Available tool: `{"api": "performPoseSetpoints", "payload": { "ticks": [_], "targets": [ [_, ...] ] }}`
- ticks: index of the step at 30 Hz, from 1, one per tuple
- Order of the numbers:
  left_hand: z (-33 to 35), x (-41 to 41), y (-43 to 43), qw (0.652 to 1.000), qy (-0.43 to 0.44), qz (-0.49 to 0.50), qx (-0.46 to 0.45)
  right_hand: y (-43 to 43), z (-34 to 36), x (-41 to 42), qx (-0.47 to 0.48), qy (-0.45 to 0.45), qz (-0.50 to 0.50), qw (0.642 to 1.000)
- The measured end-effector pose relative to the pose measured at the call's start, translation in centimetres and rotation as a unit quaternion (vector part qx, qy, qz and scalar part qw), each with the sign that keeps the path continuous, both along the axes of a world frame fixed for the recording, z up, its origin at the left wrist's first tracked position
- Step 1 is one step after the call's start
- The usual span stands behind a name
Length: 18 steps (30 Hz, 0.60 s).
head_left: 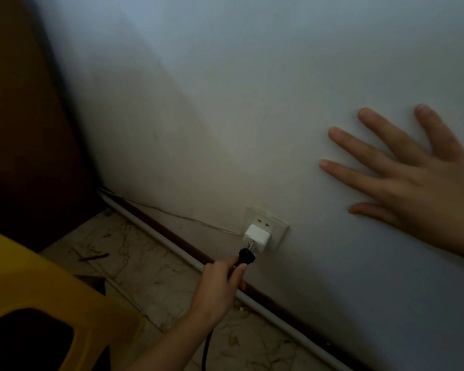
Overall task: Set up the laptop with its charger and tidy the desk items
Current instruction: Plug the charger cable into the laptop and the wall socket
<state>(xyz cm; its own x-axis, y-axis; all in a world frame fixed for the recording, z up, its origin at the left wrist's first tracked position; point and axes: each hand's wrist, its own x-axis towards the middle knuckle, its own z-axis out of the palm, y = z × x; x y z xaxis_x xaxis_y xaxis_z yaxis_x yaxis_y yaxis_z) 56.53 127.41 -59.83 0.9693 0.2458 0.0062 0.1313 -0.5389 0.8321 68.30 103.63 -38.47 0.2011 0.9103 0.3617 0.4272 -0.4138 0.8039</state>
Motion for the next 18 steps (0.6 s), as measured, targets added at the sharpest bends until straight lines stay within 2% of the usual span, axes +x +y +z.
{"api": "performPoseSetpoints", "payload": {
  "ticks": [13, 18],
  "targets": [
    [0.51, 0.36, 0.01, 1.0, 0.023, 0.005, 0.015, 0.08, -0.2, 0.01, 0.012, 0.019, 0.011, 1.0],
    [0.72, 0.46, 0.31, 0.992, 0.013, -0.015, 0.124, 0.05, -0.2, -0.01, 0.018, 0.034, 0.009, 0.999]
  ]
}}
